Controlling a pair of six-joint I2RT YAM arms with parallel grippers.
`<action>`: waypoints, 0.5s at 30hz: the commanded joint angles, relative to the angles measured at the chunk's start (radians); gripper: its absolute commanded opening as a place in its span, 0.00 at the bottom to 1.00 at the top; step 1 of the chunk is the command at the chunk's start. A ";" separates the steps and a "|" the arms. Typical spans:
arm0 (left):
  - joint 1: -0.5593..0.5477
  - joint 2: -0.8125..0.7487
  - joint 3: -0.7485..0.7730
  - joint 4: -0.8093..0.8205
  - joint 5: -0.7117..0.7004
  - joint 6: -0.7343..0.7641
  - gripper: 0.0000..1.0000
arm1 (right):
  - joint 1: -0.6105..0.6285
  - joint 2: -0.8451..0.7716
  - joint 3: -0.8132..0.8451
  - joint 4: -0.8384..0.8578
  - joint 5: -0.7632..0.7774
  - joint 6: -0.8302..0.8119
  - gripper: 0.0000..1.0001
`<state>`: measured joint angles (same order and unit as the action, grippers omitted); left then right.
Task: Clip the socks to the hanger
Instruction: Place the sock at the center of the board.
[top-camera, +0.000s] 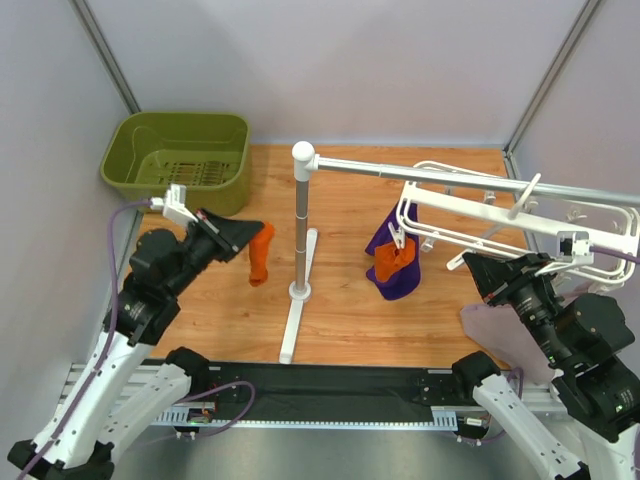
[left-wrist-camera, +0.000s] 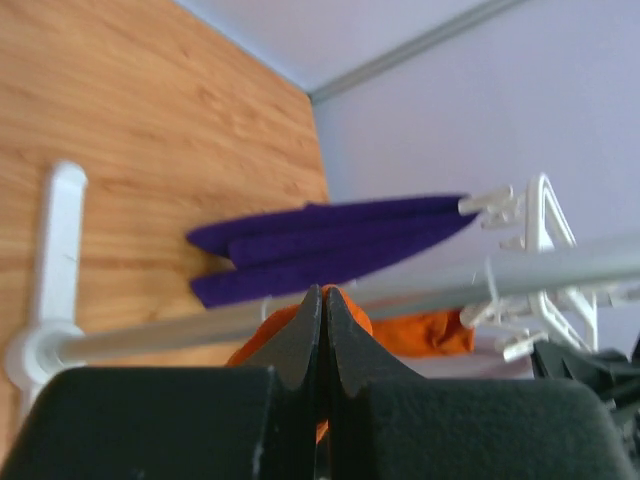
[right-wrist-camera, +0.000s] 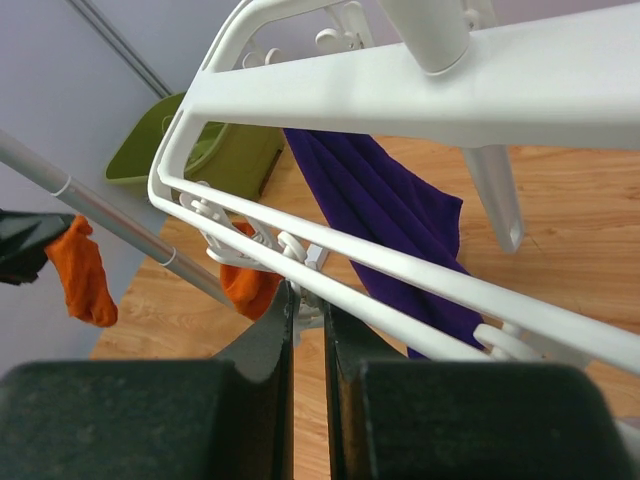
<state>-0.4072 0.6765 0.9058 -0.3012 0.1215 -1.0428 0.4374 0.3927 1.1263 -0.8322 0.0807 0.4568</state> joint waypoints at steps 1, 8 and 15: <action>-0.161 -0.098 -0.106 0.082 -0.092 -0.126 0.00 | 0.003 0.012 0.010 -0.177 -0.065 -0.032 0.00; -0.557 -0.063 -0.163 0.316 -0.345 -0.200 0.00 | 0.001 0.017 0.023 -0.156 -0.185 0.025 0.00; -0.823 0.181 -0.033 0.375 -0.525 -0.270 0.00 | 0.003 -0.015 0.015 -0.145 -0.222 0.068 0.00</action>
<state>-1.1778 0.7990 0.8085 0.0010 -0.2741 -1.2453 0.4374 0.3897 1.1545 -0.8551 -0.0643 0.4969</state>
